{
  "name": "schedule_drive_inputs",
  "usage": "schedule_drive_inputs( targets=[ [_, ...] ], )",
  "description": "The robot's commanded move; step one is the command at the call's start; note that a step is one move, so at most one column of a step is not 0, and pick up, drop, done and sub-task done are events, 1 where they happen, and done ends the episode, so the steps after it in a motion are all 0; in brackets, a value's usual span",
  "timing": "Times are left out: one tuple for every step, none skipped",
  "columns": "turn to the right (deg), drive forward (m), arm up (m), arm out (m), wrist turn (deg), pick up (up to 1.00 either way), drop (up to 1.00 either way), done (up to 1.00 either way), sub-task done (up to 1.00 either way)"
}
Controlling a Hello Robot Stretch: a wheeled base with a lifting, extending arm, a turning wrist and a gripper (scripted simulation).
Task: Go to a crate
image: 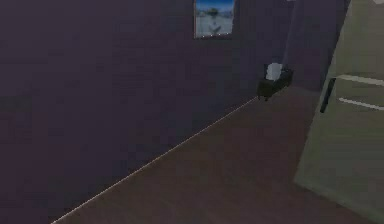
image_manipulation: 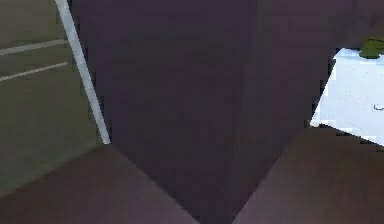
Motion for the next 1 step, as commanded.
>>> schedule_drive_inputs(
  targets=[
    [12.0, 0.00, 0.00, 0.00, 0.0, 0.00, 0.00, 0.00, 0.00]
  ],
)
